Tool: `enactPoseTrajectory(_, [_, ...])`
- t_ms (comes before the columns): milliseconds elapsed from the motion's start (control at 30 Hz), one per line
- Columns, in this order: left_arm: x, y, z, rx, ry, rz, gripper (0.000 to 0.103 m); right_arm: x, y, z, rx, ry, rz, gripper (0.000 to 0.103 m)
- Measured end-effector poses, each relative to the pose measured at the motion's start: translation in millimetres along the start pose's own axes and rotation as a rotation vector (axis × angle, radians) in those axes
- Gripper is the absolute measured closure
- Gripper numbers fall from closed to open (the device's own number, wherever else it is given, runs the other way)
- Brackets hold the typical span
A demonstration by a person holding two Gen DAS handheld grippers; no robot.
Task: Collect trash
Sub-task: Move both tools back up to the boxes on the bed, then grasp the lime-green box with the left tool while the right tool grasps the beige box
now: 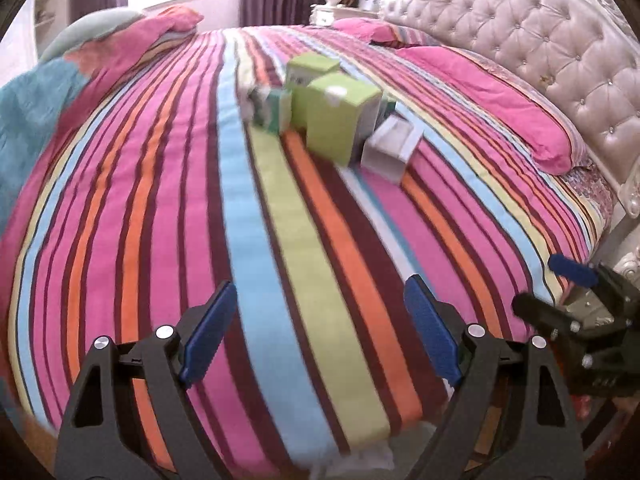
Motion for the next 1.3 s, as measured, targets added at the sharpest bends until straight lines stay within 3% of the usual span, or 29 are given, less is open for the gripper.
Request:
enactPoseTrajectory(333, [-1, -58, -73, -0.042, 0.109, -0.015, 0.02, -9, -18, -38, 0.024, 0.012, -0.042, 0.011])
enactPoseTrajectory(467, [0, -67, -92, -0.05, 0.13, -0.059, 0.02, -8, -24, -51, 0.024, 0.005, -0.051, 0.011])
enactPoseTrajectory(933, [0, -90, -133, -0.045, 0.195, -0.07, 0.02, 6, -39, -91, 0.031, -0.015, -0.068, 0.011])
enactPoseTrajectory(1133, [4, -99, -149, -0.036, 0.201, 0.019, 0.02, 10, -47, -103, 0.019, -0.003, -0.091, 0.011])
enactPoseTrajectory(1300, [5, -103, -164, 0.026, 0.231, 0.14, 0.02, 15, -51, -116, 0.007, 0.033, -0.116, 0.011])
Point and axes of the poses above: each gripper's, at about its wrist camera, not at the fingertips, and z roughly against the way its jaws point, x to its left, y to its underside, the point moved 3 cm from there along -z, roughly the way its jaws point, and after that the axes turned 15 degrees about -x, right-handed, at the moved point
